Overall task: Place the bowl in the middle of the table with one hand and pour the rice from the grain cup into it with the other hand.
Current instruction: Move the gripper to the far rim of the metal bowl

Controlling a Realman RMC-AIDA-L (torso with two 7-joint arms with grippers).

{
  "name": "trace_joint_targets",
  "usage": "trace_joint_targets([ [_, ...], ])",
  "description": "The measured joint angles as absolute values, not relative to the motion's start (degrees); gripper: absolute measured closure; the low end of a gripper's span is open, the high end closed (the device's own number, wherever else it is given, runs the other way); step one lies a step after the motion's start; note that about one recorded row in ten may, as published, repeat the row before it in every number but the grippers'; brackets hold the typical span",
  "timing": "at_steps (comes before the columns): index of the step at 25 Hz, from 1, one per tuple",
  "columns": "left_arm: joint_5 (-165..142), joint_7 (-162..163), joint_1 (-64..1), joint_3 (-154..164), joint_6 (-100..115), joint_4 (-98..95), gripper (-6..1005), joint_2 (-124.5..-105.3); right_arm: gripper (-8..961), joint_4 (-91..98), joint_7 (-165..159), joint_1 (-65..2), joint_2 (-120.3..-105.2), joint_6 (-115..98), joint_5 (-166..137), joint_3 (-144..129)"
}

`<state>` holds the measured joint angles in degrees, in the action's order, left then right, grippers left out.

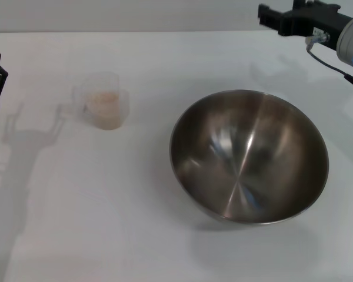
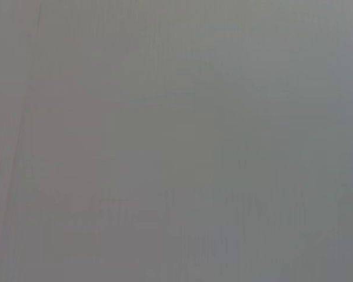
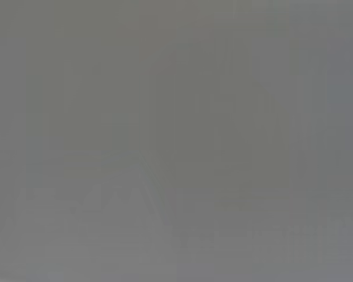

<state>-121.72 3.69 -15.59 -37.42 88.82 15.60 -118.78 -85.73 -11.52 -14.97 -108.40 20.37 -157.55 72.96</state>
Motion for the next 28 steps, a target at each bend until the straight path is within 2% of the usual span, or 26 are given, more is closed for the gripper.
trace_joint_targets([
  [1, -121.7, 3.7, -15.7, -37.5, 88.8, 15.5, 191, -118.74, 212, -88.4, -9.8, -15.3, -109.08, 25.4, -157.5, 74.5],
  [3, -121.7, 3.7, -15.7, -37.6, 88.8, 15.5, 192, -118.74, 212, -93.9, -5.1, -16.1, -111.67, 37.0, -157.3, 78.5],
  [4, -121.7, 3.7, -15.8, -37.9, 88.7, 15.4, 193, -118.73, 212, -99.0, 1.2, -17.8, -115.62, 49.8, -157.3, 84.3],
  [5, -121.7, 3.7, -15.8, -37.9, 88.7, 15.4, 193, -118.73, 212, -99.0, 1.2, -17.8, -115.62, 49.8, -157.3, 84.3],
  [6, -121.7, 3.7, -15.8, -38.0, 88.7, 15.3, 194, -118.74, 212, -101.0, 4.6, -18.9, -117.39, 56.1, -157.2, 87.3],
  [8, -121.7, 3.7, -16.0, -38.3, 88.7, 15.0, 195, -118.75, 212, -103.2, 8.2, -21.9, -118.98, 66.6, -156.7, 91.2],
  [9, -121.7, 3.7, -16.1, -38.3, 88.7, 14.9, 195, -118.75, 212, -103.9, 9.0, -25.0, -118.77, 75.0, -155.7, 93.6],
  [14, -121.7, 3.7, -16.0, -38.3, 89.2, 14.8, 198, -118.78, 213, -101.9, 10.5, -30.1, -118.47, 86.3, -155.2, 97.9],
  [28, -121.7, 3.8, -15.9, -38.3, 88.9, 15.1, 205, -118.91, 213, -93.3, 14.5, -33.0, -118.46, 90.6, -158.7, 98.9],
])
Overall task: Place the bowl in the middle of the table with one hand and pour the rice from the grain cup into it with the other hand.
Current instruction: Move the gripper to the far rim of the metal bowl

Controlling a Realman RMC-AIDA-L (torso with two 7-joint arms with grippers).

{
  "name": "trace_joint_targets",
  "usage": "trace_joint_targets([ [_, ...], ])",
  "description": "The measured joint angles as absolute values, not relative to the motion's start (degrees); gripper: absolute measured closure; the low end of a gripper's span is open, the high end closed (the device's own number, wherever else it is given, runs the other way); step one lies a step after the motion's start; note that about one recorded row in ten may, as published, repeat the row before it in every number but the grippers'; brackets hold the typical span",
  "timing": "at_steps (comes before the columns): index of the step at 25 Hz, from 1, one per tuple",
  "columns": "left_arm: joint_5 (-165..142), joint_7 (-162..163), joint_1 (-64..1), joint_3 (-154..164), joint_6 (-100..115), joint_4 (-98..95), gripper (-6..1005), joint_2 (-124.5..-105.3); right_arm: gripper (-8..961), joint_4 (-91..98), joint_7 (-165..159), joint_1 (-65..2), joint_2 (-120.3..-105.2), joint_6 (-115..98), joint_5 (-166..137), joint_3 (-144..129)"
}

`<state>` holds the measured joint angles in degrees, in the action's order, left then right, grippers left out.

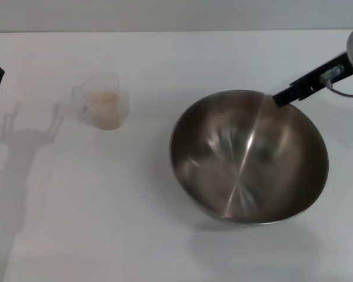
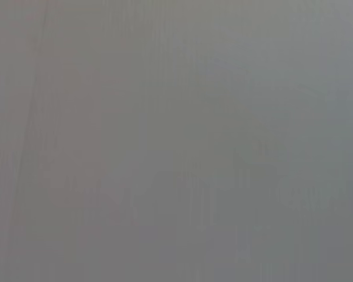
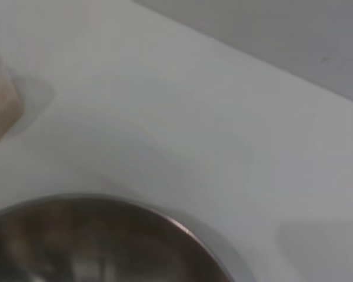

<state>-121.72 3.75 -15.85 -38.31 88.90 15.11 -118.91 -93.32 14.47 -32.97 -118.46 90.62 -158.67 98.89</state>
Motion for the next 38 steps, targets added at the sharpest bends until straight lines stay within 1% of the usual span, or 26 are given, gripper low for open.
trace_joint_targets([
  [15, -121.7, 3.7, -16.6, -38.3, 88.7, 14.9, 212, -118.92, 214, -82.4, 17.8, -33.2, -118.93, 84.5, -158.0, 98.1],
  [26, -121.7, 3.7, -16.7, -38.3, 88.6, 14.8, 217, -118.82, 315, -78.5, 20.4, -34.0, -119.01, 82.1, -156.3, 97.4],
  [28, -121.7, 3.7, -16.7, -38.3, 88.6, 14.9, 218, -118.82, 547, -78.5, 20.6, -34.0, -119.01, 82.0, -156.3, 97.4],
  [34, -121.7, 3.7, -16.7, -38.3, 88.7, 14.8, 221, -118.83, 785, -78.5, 21.3, -34.0, -119.0, 81.6, -156.2, 97.4],
  [38, -121.7, 3.7, -16.7, -38.3, 88.8, 14.8, 223, -118.83, 819, -78.4, 22.0, -34.0, -119.0, 81.2, -155.8, 97.5],
])
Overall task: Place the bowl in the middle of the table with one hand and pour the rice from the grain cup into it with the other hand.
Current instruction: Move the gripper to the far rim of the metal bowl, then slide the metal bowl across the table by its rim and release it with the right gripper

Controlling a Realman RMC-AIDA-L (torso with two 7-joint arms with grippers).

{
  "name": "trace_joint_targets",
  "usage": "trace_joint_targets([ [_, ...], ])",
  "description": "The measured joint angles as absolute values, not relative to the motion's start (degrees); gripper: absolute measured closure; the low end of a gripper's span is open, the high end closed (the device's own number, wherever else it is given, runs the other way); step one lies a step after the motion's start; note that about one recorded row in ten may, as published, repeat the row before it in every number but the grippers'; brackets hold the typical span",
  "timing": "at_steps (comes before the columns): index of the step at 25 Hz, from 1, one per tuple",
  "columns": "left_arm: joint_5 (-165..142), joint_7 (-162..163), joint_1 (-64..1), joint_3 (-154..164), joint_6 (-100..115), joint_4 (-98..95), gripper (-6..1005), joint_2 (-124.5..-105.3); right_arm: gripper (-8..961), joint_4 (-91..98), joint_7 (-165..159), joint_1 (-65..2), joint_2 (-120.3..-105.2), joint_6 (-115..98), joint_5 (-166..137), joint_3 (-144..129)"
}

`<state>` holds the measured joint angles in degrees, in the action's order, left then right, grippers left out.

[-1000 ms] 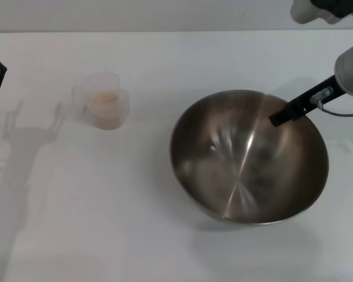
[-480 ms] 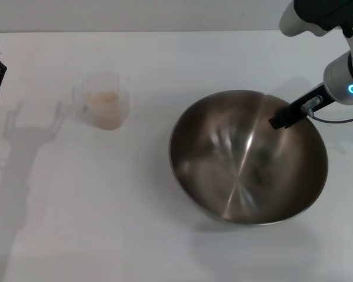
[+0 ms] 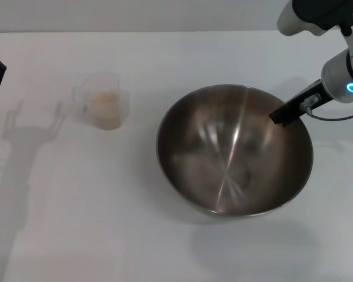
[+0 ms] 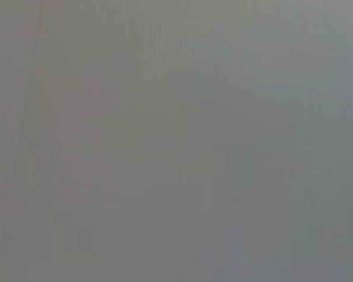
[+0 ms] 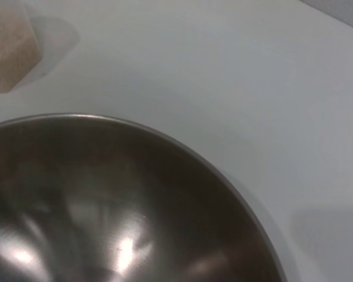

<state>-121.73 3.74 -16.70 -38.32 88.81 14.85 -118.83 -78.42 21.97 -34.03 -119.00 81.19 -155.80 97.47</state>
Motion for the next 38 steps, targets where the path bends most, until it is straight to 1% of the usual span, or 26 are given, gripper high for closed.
trace_joint_targets([
  [12, -121.7, 3.7, -16.7, -38.3, 89.0, 15.1, 229, -118.83, 845, -81.8, 22.6, -33.5, -119.0, 79.7, -153.5, 98.0],
  [20, -121.7, 3.7, -16.7, -38.3, 89.1, 15.2, 233, -118.83, 919, -82.5, 23.9, -33.3, -118.94, 77.2, -151.1, 98.3],
  [26, -121.7, 3.7, -16.7, -38.3, 89.1, 15.3, 236, -118.83, 936, -83.2, 24.3, -32.9, -118.93, 74.5, -150.2, 98.3],
  [38, -121.7, 3.7, -16.7, -38.3, 89.2, 15.4, 242, -118.83, 935, -82.1, 25.6, -32.5, -119.0, 68.0, -145.4, 97.5],
])
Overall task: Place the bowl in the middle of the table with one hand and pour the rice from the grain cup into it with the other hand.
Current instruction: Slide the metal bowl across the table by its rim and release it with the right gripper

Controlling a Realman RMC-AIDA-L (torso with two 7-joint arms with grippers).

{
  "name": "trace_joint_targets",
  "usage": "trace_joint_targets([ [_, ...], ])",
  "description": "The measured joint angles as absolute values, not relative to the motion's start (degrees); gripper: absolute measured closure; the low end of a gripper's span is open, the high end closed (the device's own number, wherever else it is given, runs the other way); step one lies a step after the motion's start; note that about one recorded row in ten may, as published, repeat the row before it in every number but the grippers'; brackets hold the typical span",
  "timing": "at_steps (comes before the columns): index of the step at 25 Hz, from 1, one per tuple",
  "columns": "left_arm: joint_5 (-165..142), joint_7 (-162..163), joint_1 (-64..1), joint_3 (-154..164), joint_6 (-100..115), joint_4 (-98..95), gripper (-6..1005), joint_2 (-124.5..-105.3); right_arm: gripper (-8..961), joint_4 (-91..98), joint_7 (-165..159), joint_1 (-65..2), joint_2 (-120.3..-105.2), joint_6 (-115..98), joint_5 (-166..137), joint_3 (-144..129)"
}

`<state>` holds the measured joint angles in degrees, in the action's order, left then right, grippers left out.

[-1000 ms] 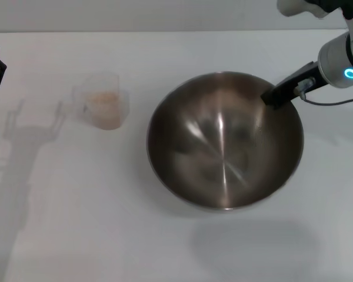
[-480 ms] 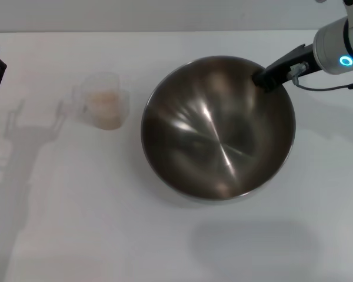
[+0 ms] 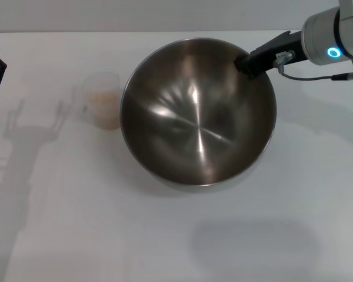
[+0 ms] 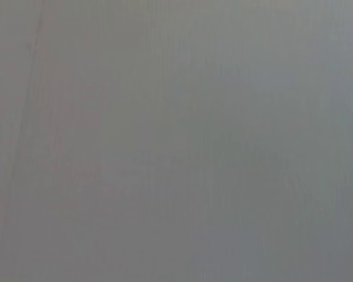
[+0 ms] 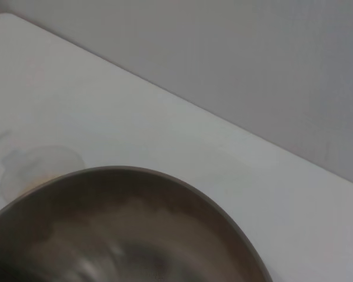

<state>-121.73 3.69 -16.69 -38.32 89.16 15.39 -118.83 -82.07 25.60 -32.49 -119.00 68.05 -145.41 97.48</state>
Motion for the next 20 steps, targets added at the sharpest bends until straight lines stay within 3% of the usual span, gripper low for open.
trace_joint_targets([
  [20, -122.0, 3.9, -16.3, -38.2, 89.8, 15.5, 252, -118.83, 927, -73.2, 24.0, -34.3, -119.0, 65.7, -144.3, 97.8],
])
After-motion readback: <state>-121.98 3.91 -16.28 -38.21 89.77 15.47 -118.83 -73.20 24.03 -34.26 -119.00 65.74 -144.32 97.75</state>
